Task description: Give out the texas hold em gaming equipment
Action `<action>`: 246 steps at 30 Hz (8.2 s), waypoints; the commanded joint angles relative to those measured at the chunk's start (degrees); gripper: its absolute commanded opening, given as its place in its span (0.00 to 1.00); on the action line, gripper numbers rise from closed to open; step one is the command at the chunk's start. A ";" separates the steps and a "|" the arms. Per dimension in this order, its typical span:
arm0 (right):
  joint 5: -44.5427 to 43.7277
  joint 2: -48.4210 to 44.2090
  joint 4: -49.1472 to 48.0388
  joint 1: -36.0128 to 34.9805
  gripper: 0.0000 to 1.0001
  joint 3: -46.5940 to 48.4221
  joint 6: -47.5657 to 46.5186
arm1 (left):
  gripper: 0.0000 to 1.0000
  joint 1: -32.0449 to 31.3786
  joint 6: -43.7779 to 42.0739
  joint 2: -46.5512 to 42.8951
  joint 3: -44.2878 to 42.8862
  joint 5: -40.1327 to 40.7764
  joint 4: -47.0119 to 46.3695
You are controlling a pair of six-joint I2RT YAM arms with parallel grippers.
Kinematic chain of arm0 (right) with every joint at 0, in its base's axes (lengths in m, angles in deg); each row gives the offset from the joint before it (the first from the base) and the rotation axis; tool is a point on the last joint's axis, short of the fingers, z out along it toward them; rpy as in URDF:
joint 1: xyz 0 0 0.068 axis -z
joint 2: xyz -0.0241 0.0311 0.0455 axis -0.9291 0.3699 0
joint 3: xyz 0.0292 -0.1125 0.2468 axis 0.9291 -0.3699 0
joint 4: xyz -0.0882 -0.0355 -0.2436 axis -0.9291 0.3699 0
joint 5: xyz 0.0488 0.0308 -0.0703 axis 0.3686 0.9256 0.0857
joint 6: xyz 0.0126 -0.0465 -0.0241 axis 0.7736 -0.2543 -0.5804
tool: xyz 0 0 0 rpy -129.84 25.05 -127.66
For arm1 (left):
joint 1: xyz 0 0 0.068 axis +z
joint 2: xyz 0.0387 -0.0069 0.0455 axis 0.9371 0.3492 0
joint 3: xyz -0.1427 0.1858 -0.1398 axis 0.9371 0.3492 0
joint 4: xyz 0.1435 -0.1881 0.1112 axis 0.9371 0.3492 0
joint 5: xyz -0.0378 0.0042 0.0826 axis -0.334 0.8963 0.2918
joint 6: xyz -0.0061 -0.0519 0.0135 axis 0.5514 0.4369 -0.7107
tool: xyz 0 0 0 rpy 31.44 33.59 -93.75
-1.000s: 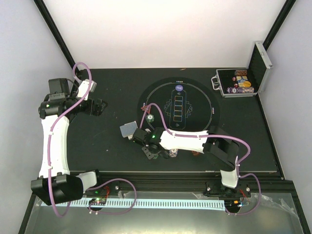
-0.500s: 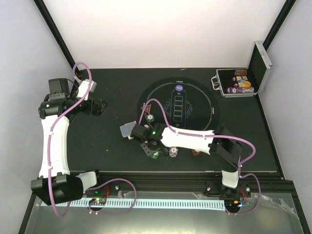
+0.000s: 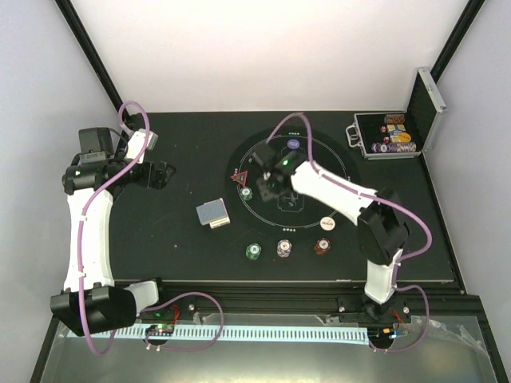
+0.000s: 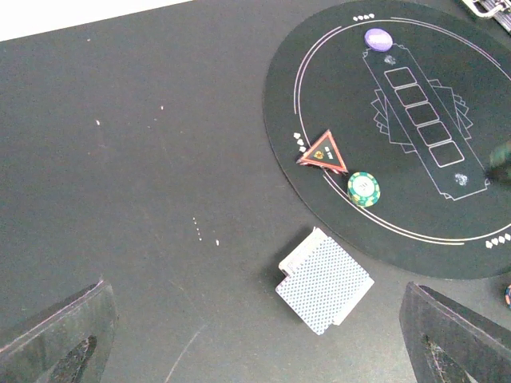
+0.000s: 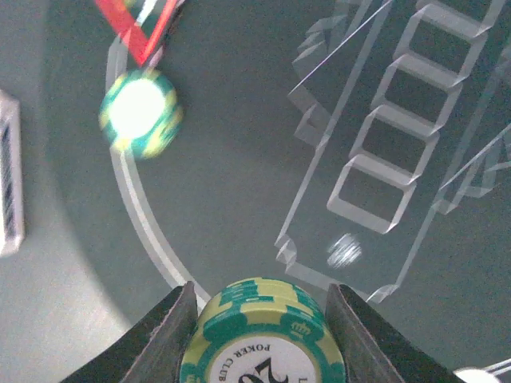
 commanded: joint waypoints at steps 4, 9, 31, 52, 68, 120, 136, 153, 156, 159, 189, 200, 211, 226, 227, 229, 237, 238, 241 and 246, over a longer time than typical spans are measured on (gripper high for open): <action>-3.36 14.22 -0.47 13.43 0.11 17.21 -6.94 | 0.99 0.43 -0.77 -0.59 -2.54 -0.87 0.37; -4.13 28.74 3.32 18.70 0.11 34.20 -8.11 | 0.99 0.47 -0.96 0.28 -2.89 -1.13 0.51; -1.69 43.43 0.88 24.12 0.51 48.55 -9.01 | 0.99 0.44 -1.55 1.91 -4.30 -1.02 0.67; 0.33 2.40 -6.56 9.48 0.78 6.42 -4.82 | 0.99 0.52 -1.48 -0.10 -3.78 -1.75 2.21; 5.34 -2.39 -13.44 -18.02 0.89 -16.40 8.97 | 0.99 0.52 -1.82 -2.45 -2.79 -1.97 2.82; 2.57 -2.66 -9.99 -16.85 0.20 -14.15 7.00 | 0.99 0.56 -2.01 -2.35 -3.16 -1.84 2.21; 0.80 -13.62 -10.40 5.57 0.19 -25.34 0.41 | 0.99 0.53 -1.73 -2.32 -3.22 -2.20 2.30; 1.14 -5.62 -16.50 13.65 0.20 -29.69 -2.04 | 0.99 0.52 -1.91 -1.30 -4.21 -2.21 2.55; 1.31 -5.25 -16.97 14.04 0.20 -30.10 -2.08 | 0.99 0.54 -1.92 -1.19 -4.16 -2.27 2.51; 1.22 -4.74 -17.04 14.25 0.27 -30.23 -2.03 | 0.99 0.52 -2.01 -0.98 -3.96 -2.34 2.40; 1.73 -16.19 -8.43 -11.12 0.85 -29.81 8.61 | 0.99 0.52 -2.54 -1.93 0.26 -4.10 1.10; 2.04 -14.09 -10.42 -11.11 0.65 -32.49 8.50 | 0.99 0.52 -2.43 -1.99 -0.07 -3.88 1.22; 1.26 -14.49 -10.41 -11.07 0.39 -32.20 8.44 | 0.99 0.57 -2.36 -1.97 -0.26 -3.77 1.24; -2.90 -14.87 -3.57 -8.73 0.19 -20.21 4.49 | 0.99 0.54 -2.88 -2.09 0.11 -3.49 1.29; -2.85 -13.94 -3.21 -7.86 0.19 -18.00 3.62 | 0.99 0.52 -2.89 -2.07 0.09 -3.45 1.30; -3.16 -11.20 -2.30 -5.84 0.19 -13.26 1.55 | 0.99 0.56 -2.76 -2.00 0.03 -3.39 1.37; -2.31 6.75 -0.31 2.02 0.19 9.32 -4.07 | 0.99 0.52 -2.78 -1.95 -0.08 -2.95 1.42; -2.27 9.12 0.00 2.79 0.19 12.05 -4.39 | 0.99 0.57 -2.72 -1.90 -0.07 -2.95 1.36; -1.92 17.48 1.43 5.08 0.19 20.27 -4.90 | 0.99 0.57 -2.61 -1.57 -0.21 -3.15 1.46; -1.58 28.47 4.50 7.46 0.19 32.54 -5.71 | 0.99 0.58 -2.54 -1.40 -0.32 -3.66 1.37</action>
